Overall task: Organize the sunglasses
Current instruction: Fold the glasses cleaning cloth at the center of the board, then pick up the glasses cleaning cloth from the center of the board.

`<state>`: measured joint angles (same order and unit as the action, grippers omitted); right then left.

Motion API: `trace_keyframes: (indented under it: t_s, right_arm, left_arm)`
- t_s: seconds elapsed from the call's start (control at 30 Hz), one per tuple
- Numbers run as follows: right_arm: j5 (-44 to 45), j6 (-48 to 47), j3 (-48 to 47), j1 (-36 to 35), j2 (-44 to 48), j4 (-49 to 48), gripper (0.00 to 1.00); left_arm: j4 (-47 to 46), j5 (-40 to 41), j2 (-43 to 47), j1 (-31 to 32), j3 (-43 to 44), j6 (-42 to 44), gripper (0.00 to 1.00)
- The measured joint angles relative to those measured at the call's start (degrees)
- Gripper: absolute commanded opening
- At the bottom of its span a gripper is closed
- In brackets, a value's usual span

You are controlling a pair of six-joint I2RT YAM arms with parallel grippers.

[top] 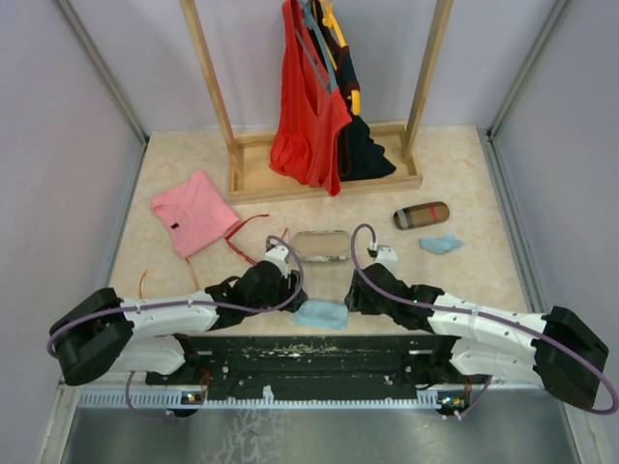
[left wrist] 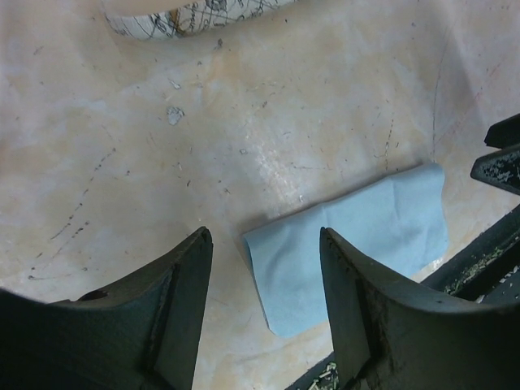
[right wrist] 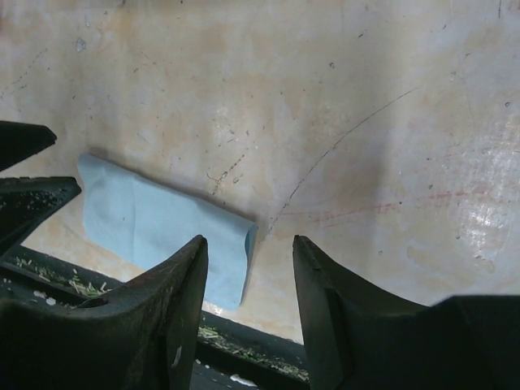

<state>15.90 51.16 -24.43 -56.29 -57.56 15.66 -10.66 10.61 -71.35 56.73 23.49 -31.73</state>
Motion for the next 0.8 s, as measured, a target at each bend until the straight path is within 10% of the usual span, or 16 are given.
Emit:
trace_keyframes:
  t_s: [0.8]
  right_arm:
    - [-8.61,5.35,0.46,3.63,-6.10,-2.51,0.41]
  left_arm:
    - [-0.46,-4.35,-4.76,-0.26,1.44,-0.76,0.54]
